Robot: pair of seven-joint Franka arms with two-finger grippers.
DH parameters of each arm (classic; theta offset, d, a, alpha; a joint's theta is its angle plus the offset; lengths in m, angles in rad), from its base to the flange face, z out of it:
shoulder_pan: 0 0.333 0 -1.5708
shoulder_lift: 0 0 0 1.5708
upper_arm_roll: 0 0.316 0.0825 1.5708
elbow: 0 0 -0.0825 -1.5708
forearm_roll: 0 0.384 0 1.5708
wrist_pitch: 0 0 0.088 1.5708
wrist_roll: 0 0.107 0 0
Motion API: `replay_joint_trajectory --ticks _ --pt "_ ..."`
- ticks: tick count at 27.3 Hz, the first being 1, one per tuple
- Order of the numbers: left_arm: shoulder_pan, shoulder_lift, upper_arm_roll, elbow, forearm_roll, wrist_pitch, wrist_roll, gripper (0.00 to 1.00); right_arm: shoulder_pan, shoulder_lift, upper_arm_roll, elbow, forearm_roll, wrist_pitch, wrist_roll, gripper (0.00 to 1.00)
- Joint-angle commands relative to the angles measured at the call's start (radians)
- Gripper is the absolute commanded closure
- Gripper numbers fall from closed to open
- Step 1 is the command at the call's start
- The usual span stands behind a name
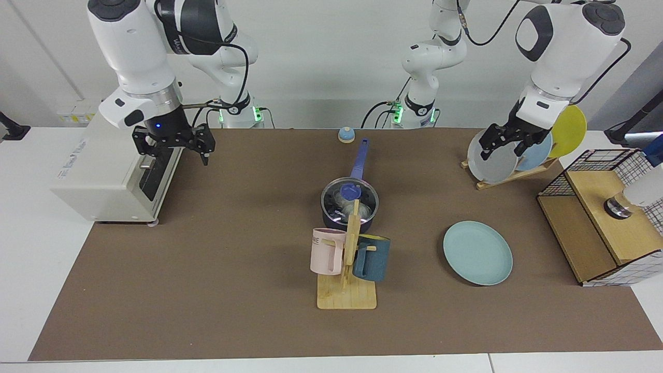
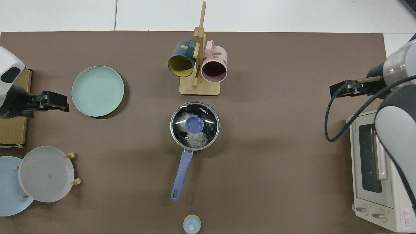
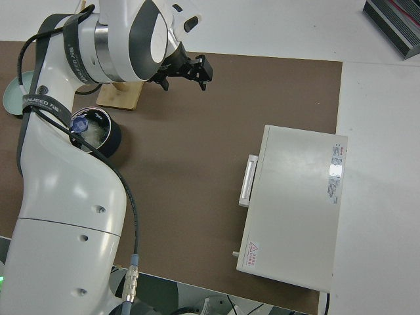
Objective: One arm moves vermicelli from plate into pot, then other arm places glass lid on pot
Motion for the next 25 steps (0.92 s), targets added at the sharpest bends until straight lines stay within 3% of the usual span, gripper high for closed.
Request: replay_joint_trajectory --ticks 1,12,25 --pt "0.004 -0.018 0.0 -0.016 -0.011 0.007 0.001 0.0 -0.006 -0.061 -0.031 -0.071 0.04 0.006 -0.04 0.0" --pt "0.006 -0.018 0.0 -0.016 -0.011 0.007 0.001 0.0 -0.007 -0.133 -0.06 -0.158 0.058 0.01 -0.042 0.0" --pt "0.004 -0.018 0.0 -0.016 -0.011 0.007 0.001 0.0 -0.004 -0.133 -0.06 -0.157 0.061 0.003 -0.027 0.0"
